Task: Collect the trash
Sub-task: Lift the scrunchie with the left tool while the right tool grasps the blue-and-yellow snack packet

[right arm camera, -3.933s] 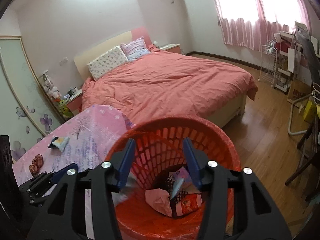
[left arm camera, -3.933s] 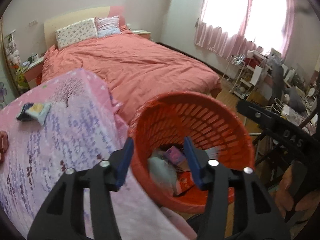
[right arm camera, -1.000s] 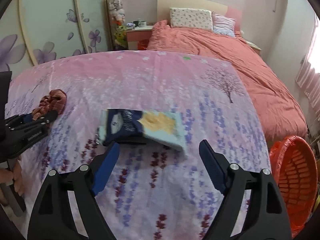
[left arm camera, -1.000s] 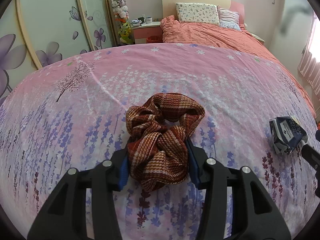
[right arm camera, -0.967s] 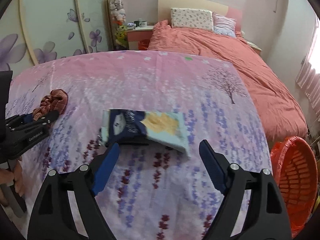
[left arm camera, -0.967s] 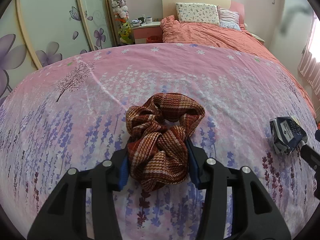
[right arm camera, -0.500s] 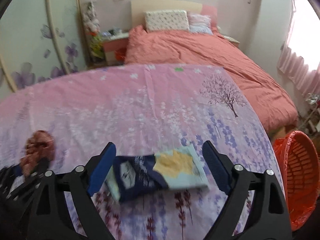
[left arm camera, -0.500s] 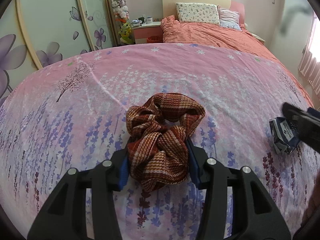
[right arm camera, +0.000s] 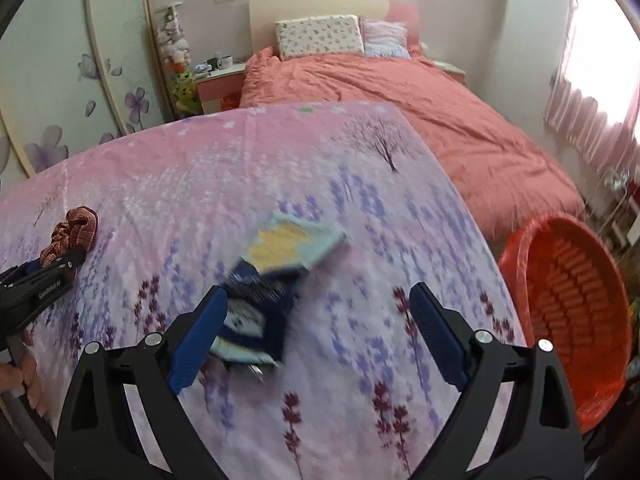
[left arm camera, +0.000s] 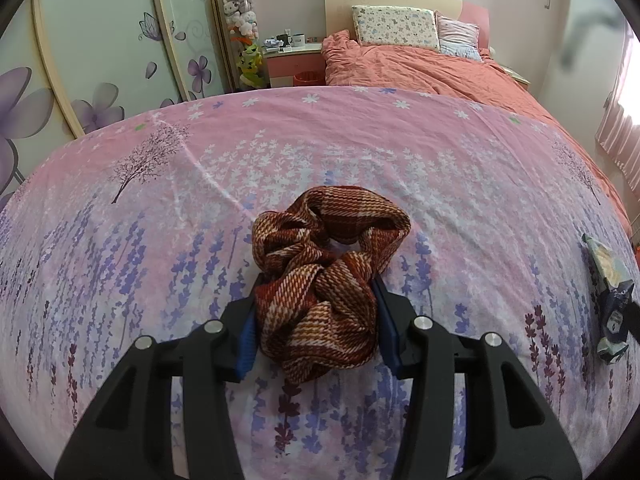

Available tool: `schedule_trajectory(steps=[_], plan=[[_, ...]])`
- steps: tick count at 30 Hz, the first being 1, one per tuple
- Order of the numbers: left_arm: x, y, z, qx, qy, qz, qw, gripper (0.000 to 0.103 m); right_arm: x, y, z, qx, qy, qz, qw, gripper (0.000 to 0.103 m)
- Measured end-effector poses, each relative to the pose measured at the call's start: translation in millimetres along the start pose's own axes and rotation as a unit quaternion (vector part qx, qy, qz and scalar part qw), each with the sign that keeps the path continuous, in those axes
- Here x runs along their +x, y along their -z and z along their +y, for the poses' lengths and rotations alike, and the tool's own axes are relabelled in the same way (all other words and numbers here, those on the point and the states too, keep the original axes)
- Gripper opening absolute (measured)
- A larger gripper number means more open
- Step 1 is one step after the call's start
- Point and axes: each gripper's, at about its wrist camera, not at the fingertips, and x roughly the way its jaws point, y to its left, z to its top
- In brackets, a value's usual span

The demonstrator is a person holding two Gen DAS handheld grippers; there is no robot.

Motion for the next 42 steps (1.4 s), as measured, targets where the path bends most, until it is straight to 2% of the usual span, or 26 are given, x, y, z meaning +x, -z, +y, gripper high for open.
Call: schedule_trajectory(steps=[6,10,11,12,15,22,25,29,34,37,39,42], plan=[[-0.1,0.0,0.0,0.0,0.0,0.0,1.0,0.049,5.5,-8.6,13.8,0.052,-0.029,-0.002,0.998,0.089],[-0.2,0.0,-0.1,0.0,0.0,0.0,1.0,0.049,18.0,-12.8,32.0,0.03,0.007,0.002,1.0,0.089],[-0.2,0.0,0.0,0.0,0.0,0.0,1.0,0.049,23.1,-12.1,33.9,0.023,0.018,0.008,1.0,0.085],[-0.2,0.1,0.3,0.0,0.0,0.0,1.0,0.049,27.2,-10.1,33.0,0.02,0.017,0.018,0.999,0.072],[-0.3,0.0,-0.2,0.0,0.0,0.0,1.0,0.049,23.4,-1.3,24.7,0.017,0.009,0.02,1.0,0.049],[-0.4,0.1,-0.1,0.0,0.0,0.0,1.0,0.049,4.3,22.0,5.1,-0.003,0.0,0.011,1.0,0.047],[-0.5,0.0,-0.2,0.0,0.0,0.0,1.0,0.049,2.5,23.2,-0.6,0.011,-0.011,0.009,1.0,0.047],[-0.7,0.0,0.1,-0.001,0.002,0.0,1.0,0.048,4.5,20.8,5.0,0.005,-0.003,0.011,1.0,0.047],[-2.0,1.4,5.7,-0.013,0.027,-0.002,0.9996,0.05,3.2,20.8,1.6,0.008,-0.01,0.01,1.0,0.048],[-2.7,2.5,5.1,-0.002,0.03,-0.002,0.9995,0.05,1.1,22.7,-2.4,0.006,-0.023,0.009,1.0,0.048],[-3.1,2.1,4.1,0.0,0.03,-0.003,0.9995,0.046,-0.5,24.0,-7.0,0.015,-0.033,0.007,0.999,0.046],[-4.8,0.1,1.7,0.006,0.034,-0.01,0.9993,0.035,-4.5,24.3,-13.8,0.015,-0.045,0.002,0.999,0.036]])
